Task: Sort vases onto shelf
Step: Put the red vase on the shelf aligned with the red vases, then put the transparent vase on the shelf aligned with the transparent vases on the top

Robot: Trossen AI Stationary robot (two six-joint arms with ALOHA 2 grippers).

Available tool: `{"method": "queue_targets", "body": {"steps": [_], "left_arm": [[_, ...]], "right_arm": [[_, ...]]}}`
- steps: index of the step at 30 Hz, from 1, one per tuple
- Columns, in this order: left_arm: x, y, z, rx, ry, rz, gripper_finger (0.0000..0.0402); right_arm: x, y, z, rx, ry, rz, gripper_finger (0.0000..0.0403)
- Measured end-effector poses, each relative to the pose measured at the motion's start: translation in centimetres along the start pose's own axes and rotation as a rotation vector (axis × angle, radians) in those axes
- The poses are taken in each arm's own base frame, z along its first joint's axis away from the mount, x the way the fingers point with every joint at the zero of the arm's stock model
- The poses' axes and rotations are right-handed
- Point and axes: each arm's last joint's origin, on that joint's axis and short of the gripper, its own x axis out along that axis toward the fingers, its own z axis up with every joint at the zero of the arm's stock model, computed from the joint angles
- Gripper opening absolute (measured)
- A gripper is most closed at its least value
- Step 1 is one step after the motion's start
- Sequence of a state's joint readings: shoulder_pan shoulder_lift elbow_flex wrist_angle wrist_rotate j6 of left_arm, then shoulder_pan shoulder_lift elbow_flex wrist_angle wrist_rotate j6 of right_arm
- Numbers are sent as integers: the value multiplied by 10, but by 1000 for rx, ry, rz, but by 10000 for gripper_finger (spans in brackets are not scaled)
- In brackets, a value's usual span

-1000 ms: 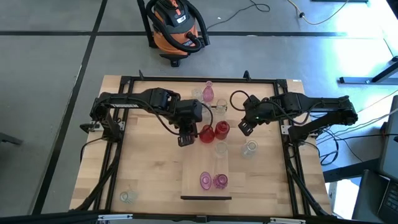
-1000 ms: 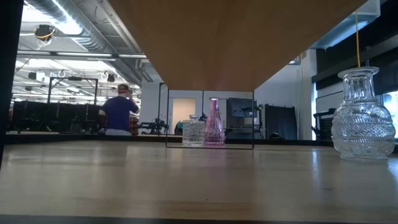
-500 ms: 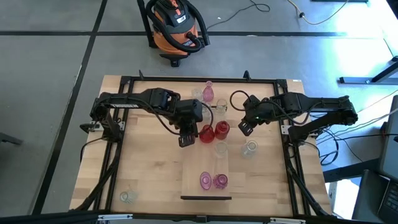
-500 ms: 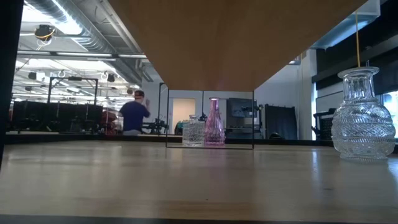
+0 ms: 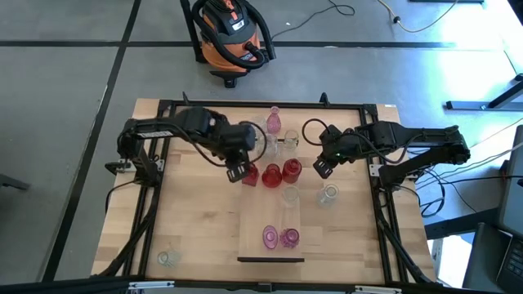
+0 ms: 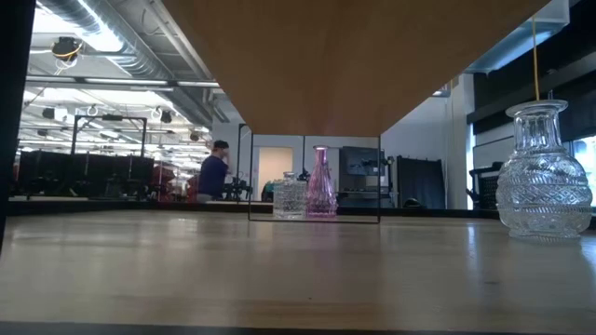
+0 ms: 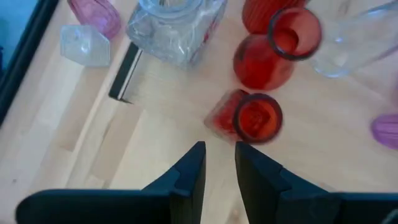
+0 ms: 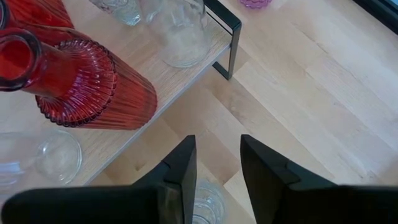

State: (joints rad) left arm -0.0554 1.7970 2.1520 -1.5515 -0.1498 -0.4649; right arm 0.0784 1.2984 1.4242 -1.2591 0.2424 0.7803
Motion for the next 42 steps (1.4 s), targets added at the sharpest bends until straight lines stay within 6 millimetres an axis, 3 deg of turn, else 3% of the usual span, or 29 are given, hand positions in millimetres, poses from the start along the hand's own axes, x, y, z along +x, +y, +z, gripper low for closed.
{"method": "queue_targets", "body": {"steps": [10, 17, 26, 29, 34, 42], "left_arm": [[67, -5, -20, -12, 211, 96, 54], [76, -16, -16, -23, 134, 19, 53], [76, -17, -19, -38, 164, 2, 53], [68, -12, -25, -47, 198, 49, 53], [28, -6, -42, -152, 158, 58, 53], [-34, -39, -101, -341, 140, -92, 53]], "right_arm": [[-1, 3, -3, -17, 15, 21, 108], [-3, 10, -10, -54, 15, 34, 108], [-4, 12, -12, -60, 11, 36, 108], [-4, 12, -12, -60, 11, 35, 108], [-4, 12, -12, -61, 11, 36, 108], [-4, 11, -10, -71, -52, -17, 108]]}}
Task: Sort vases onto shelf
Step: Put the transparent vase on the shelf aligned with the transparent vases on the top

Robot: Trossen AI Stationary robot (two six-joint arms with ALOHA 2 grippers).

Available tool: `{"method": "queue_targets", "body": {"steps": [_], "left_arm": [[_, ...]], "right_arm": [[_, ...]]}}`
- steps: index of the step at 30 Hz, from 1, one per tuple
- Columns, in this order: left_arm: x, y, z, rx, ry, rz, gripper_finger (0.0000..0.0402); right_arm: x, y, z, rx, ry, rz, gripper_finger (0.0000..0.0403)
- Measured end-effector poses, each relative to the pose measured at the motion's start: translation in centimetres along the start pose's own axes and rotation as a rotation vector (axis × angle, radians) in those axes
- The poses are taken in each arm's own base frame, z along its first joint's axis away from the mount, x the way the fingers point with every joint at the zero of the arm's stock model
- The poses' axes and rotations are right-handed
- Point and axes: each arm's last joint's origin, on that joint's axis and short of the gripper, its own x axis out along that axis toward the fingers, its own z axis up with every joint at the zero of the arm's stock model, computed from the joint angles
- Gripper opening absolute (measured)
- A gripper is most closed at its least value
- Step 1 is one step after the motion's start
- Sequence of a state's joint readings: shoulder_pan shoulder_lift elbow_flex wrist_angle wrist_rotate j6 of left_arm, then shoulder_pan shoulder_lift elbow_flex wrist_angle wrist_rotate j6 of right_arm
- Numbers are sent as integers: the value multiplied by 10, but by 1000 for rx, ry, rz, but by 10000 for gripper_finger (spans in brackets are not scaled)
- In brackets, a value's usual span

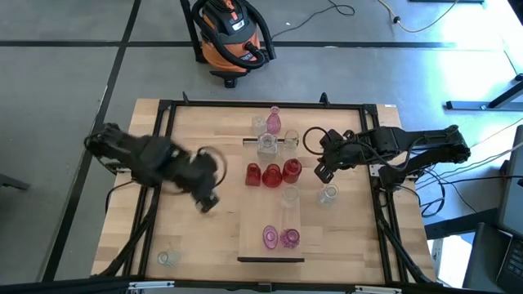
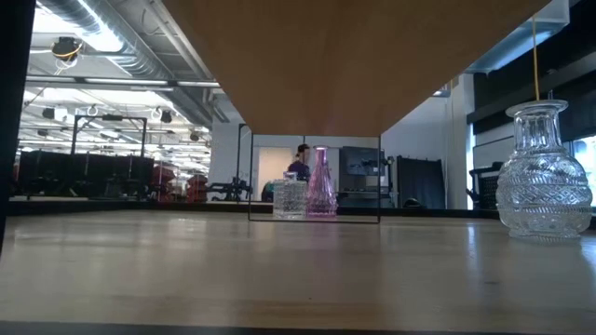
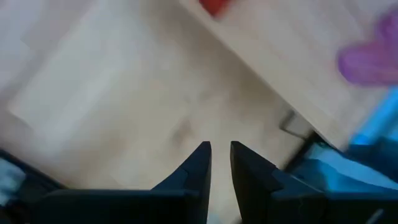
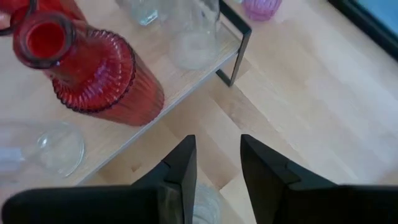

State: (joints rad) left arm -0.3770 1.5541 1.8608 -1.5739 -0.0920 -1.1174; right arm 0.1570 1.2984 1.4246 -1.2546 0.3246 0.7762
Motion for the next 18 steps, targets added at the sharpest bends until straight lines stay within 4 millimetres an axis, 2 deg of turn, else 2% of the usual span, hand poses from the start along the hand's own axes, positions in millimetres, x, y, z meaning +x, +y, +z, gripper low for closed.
{"method": "queue_targets", "body": {"steps": [5, 11, 15, 18], "left_arm": [[-5, -16, -60, -119, 97, -34, 53], [10, -20, -126, -314, 246, 83, 53], [19, -21, -153, -418, 384, 104, 53], [29, -25, -165, -447, 369, 69, 53]], "right_arm": [[0, 0, 1, -46, -27, -21, 108], [0, 1, 3, -71, -51, -13, 108], [0, 3, 5, -89, -75, 0, 108], [0, 4, 6, -108, -89, 11, 108]]}}
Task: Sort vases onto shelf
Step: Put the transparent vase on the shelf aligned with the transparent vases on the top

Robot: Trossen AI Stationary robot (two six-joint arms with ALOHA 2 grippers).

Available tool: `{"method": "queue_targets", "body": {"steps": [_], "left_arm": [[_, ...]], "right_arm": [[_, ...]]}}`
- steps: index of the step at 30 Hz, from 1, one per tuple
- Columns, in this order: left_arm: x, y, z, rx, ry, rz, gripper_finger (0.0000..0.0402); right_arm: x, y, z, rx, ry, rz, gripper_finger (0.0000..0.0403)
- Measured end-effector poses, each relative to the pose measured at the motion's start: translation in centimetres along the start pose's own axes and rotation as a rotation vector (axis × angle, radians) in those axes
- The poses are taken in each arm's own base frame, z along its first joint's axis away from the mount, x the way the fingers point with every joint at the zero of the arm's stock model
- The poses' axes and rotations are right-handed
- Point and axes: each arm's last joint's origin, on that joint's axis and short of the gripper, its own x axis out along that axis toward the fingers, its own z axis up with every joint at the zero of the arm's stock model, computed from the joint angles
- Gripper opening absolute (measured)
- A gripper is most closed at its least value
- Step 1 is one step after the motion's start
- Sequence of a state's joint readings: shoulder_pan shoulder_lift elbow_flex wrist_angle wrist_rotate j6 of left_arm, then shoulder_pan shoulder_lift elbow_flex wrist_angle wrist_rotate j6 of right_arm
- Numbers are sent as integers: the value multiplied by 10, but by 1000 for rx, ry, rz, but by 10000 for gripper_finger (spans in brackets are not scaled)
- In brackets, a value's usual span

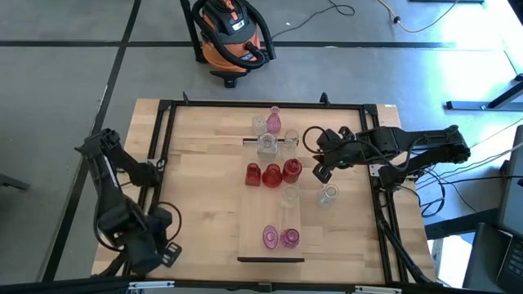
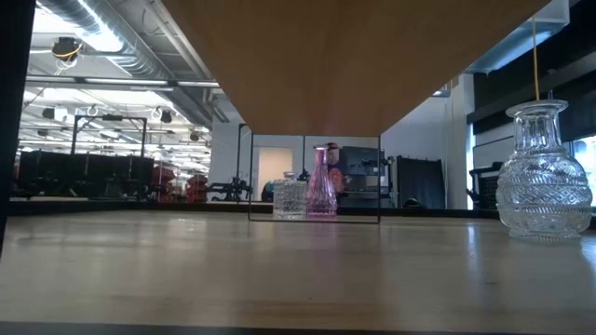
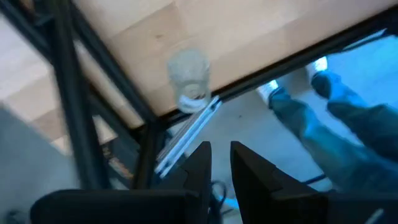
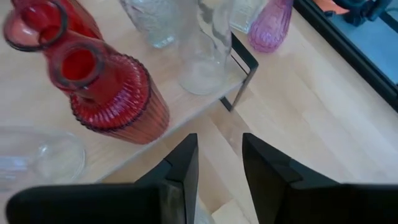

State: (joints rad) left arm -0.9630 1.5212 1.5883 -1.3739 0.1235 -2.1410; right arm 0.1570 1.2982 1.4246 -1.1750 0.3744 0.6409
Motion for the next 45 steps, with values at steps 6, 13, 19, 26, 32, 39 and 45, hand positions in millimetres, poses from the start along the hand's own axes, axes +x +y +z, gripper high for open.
{"method": "queue_targets", "body": {"steps": [6, 13, 19, 26, 32, 39, 45], "left_arm": [[28, 1, -2, -23, -13, -13, 53], [51, 7, 5, -13, -36, 52, 67], [61, 15, 4, 2, -19, 110, 112], [75, 20, 6, -23, 2, 153, 141], [91, 23, 5, -13, 21, 136, 142], [108, 27, 5, -3, 45, 122, 142], [116, 30, 9, -6, 43, 124, 142]], "right_arm": [[0, 0, 1, -16, -4, 5, 108], [0, 1, 0, -18, 18, 33, 108], [0, 1, -1, -21, 33, 42, 108], [0, 1, -1, -21, 33, 42, 108], [0, 1, -1, -19, 33, 42, 108], [0, 1, -1, -19, 33, 42, 108], [0, 1, -1, -19, 33, 42, 108]]}}
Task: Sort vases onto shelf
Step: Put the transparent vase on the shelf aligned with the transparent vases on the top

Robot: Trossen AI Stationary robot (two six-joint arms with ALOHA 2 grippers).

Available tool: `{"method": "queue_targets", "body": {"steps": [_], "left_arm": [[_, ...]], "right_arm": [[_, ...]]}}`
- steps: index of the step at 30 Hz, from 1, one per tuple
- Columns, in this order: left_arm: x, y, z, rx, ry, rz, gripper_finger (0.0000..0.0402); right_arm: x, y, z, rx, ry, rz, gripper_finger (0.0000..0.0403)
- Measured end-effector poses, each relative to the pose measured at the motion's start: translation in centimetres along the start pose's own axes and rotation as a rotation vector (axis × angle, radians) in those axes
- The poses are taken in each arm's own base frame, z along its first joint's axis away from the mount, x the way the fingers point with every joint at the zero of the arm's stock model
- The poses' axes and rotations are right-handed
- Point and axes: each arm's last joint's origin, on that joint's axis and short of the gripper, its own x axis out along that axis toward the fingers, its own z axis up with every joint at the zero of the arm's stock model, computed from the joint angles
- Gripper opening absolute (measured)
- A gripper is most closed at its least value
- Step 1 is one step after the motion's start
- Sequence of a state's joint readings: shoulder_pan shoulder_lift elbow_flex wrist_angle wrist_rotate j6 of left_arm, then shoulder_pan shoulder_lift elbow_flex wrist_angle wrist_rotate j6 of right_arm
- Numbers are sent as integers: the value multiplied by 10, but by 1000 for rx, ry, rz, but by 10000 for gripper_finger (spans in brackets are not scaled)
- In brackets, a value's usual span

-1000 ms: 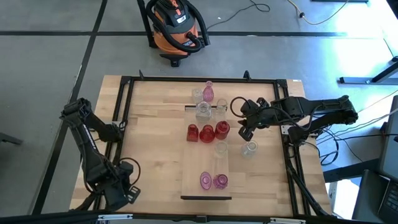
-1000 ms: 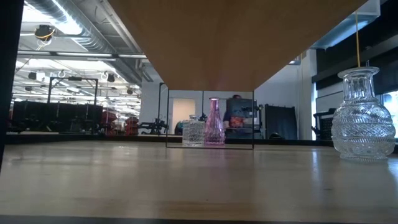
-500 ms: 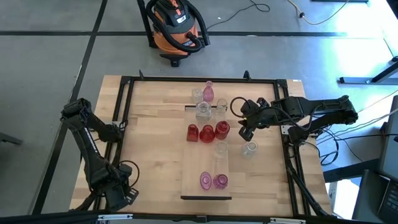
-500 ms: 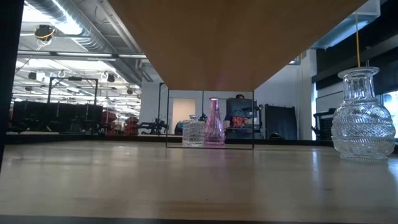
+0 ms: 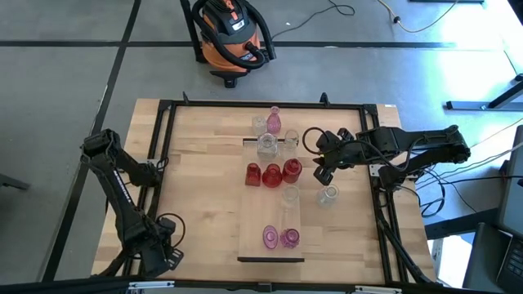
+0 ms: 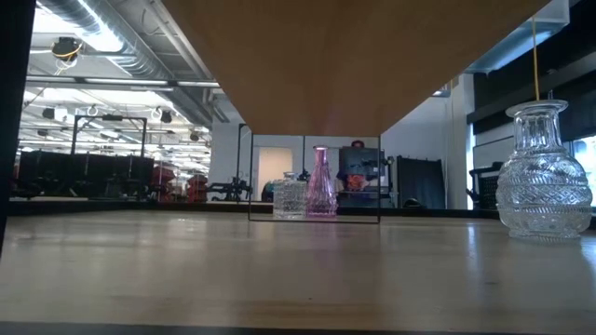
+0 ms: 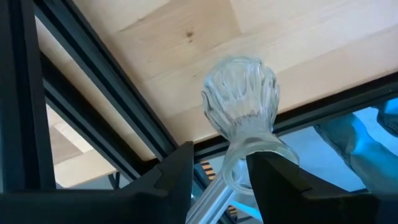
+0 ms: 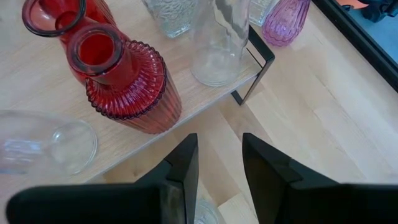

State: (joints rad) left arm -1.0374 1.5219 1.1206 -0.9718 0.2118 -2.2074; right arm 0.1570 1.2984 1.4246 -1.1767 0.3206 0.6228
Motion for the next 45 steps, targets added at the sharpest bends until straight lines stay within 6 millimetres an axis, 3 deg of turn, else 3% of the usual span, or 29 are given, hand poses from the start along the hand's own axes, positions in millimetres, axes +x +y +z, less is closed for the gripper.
{"method": "queue_targets", "body": {"steps": [6, 14, 21, 27, 32, 39, 45], "left_arm": [[0, 0, 0, 11, -7, -9, 122], [-1, -6, 3, 33, -25, -65, 14], [-16, -19, 28, 84, -58, -124, 12], [-70, -20, 72, 157, -149, -170, 12], [-136, 1, 114, 184, -262, -104, 12], [-224, 23, 168, 222, -480, -216, 11], [-265, 31, 212, 242, -604, -218, 11]], "right_arm": [[0, 0, 0, 0, 0, 0, 108], [0, 0, 0, 0, 0, 0, 108], [0, 0, 0, 0, 0, 0, 108], [0, 1, 0, 5, 15, 20, 108], [0, 1, 0, 33, 16, 22, 108], [0, 0, 0, 39, 9, 14, 108], [0, 0, 0, 41, 0, 0, 108]]}}
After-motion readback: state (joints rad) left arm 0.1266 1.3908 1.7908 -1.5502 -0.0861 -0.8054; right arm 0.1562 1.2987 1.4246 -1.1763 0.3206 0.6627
